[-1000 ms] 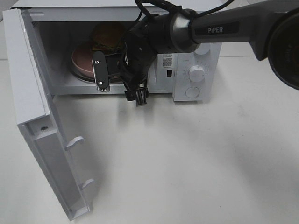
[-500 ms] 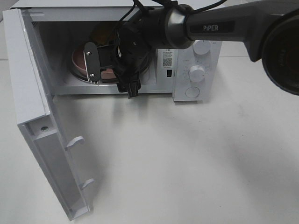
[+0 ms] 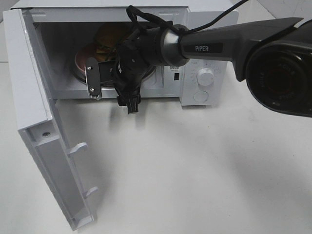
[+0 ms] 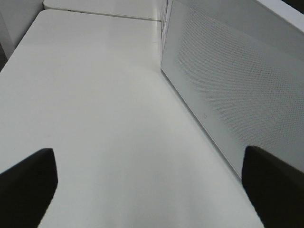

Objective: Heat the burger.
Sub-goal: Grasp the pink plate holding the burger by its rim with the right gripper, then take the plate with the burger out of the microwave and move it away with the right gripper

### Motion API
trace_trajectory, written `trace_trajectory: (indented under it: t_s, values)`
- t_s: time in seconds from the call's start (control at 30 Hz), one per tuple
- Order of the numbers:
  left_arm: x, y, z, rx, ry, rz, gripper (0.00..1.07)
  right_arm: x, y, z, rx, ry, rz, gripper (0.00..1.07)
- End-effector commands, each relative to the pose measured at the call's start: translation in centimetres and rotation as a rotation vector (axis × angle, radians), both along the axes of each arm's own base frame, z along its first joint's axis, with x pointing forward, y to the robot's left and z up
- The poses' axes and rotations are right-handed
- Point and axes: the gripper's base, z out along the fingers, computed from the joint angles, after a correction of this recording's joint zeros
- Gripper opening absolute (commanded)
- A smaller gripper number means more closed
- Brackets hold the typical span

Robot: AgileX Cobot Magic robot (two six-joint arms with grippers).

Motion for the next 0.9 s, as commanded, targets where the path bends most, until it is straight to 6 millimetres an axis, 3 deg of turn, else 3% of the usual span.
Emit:
trace_trajectory:
  t_s: [0.03,0.1,0.17,0.2,0.23,0.27,0.3,0.37,0.4,0.5,0.9]
  values:
    - [-0.2,0.0,0.0,-0.008,-0.026,0.001,0.98,0.0,0.3,0.1,0.037,0.006,-0.025,0.69]
    - [-0.2,0.0,0.0,-0.008,-0.026,0.001,0.98,0.0,0.3,0.2,0.042,0.006,-0.026,0.55]
    - [-0.2,0.0,0.0,-0.008,-0.026,0.001,0.98,0.0,0.3,0.2,0.042,0.006,-0.026,0.51]
    - [-0.2,0.0,0.0,-0.008,-0.026,0.001,0.98,0.0,0.3,0.1,0.038,0.009,-0.028,0.41]
    - [-0.2,0.0,0.0,-0.008,-0.026,0.001,0.98,0.0,0.3,0.1,0.038,0.009,-0.028,0.41]
    - [-0.2,0.0,0.0,-0.008,-0.026,0.001,0.98,0.0,0.2,0.1,0.034,0.013,-0.03,0.3]
    - [-0.2,0.0,0.0,-0.008,-0.026,0.001,0.98,0.0,0.2,0.1,0.034,0.013,-0.03,0.3]
    - [-0.2,0.0,0.0,-0.008,-0.026,0.001,0.98,-0.1,0.1,0.2,0.028,0.024,-0.037,0.14]
    - [-0.2,0.0,0.0,-0.008,-0.026,0.001,0.98,-0.1,0.1,0.2,0.028,0.024,-0.037,0.14]
    - [-0.2,0.0,0.0,-0.008,-0.026,0.001,0.98,-0.3,0.1,0.4,0.03,0.052,-0.052,0.0]
    - [-0.2,0.0,0.0,-0.008,-0.026,0.001,0.98,-1.6,0.2,2.3,-0.051,0.07,0.025,0.0]
